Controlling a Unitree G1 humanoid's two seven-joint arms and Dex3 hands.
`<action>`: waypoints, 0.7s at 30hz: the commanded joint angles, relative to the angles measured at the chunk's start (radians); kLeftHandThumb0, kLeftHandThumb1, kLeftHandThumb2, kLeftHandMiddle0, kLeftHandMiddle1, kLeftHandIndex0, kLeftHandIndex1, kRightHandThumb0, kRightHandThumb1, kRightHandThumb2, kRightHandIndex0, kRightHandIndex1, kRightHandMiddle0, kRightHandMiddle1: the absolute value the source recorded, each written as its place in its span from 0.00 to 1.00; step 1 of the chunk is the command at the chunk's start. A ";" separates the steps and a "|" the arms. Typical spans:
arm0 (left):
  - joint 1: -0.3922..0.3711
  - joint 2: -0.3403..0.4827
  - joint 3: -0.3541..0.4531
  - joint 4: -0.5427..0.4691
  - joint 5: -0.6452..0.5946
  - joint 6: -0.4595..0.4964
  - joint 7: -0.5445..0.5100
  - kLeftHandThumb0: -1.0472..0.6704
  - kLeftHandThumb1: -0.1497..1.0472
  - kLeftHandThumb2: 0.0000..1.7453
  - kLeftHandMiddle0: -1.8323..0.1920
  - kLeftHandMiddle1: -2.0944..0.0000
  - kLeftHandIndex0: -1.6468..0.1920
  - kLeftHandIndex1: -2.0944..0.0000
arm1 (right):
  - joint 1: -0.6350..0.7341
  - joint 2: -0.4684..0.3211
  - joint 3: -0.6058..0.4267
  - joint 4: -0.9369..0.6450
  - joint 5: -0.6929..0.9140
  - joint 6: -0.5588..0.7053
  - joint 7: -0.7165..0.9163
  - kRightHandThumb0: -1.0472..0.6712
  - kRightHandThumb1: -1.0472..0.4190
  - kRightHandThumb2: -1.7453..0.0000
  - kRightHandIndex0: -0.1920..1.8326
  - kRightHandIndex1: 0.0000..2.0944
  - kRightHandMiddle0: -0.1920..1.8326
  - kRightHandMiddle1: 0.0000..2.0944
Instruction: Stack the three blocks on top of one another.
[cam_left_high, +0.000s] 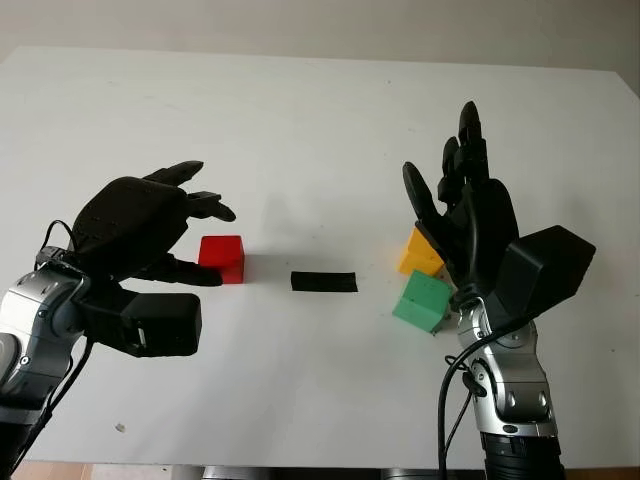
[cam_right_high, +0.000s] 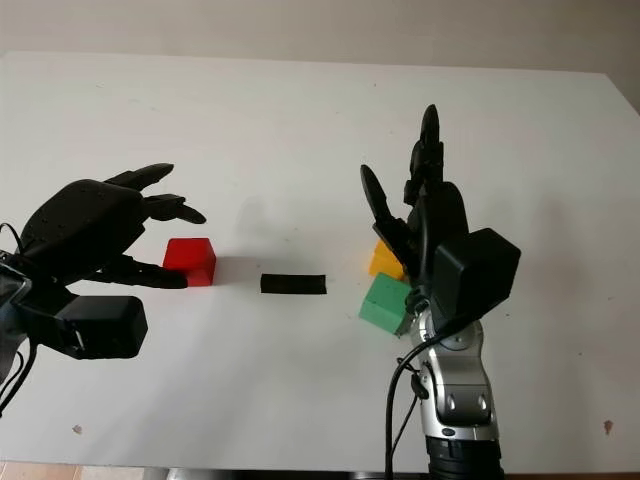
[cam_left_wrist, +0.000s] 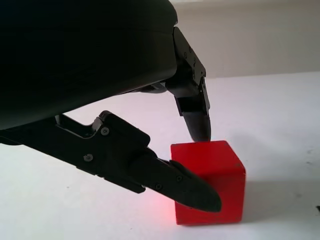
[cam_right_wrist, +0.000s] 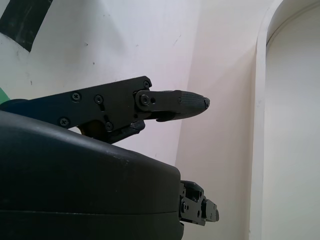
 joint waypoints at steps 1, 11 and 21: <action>0.008 -0.008 0.013 0.010 -0.014 -0.020 0.027 0.37 0.97 0.04 0.71 0.96 0.72 0.29 | 0.009 0.002 -0.005 -0.018 0.000 -0.005 -0.006 0.35 0.00 0.82 0.01 0.02 0.02 0.02; 0.003 -0.008 0.015 0.036 -0.110 -0.043 -0.012 0.38 0.97 0.03 0.72 0.97 0.71 0.32 | 0.010 -0.008 -0.007 -0.010 -0.008 -0.023 -0.010 0.36 0.00 0.82 0.01 0.02 0.02 0.02; -0.016 0.001 0.028 0.008 -0.126 -0.078 -0.027 0.37 0.98 0.03 0.71 0.97 0.70 0.33 | 0.013 -0.008 -0.009 -0.017 -0.008 -0.014 -0.009 0.36 0.00 0.83 0.01 0.03 0.03 0.03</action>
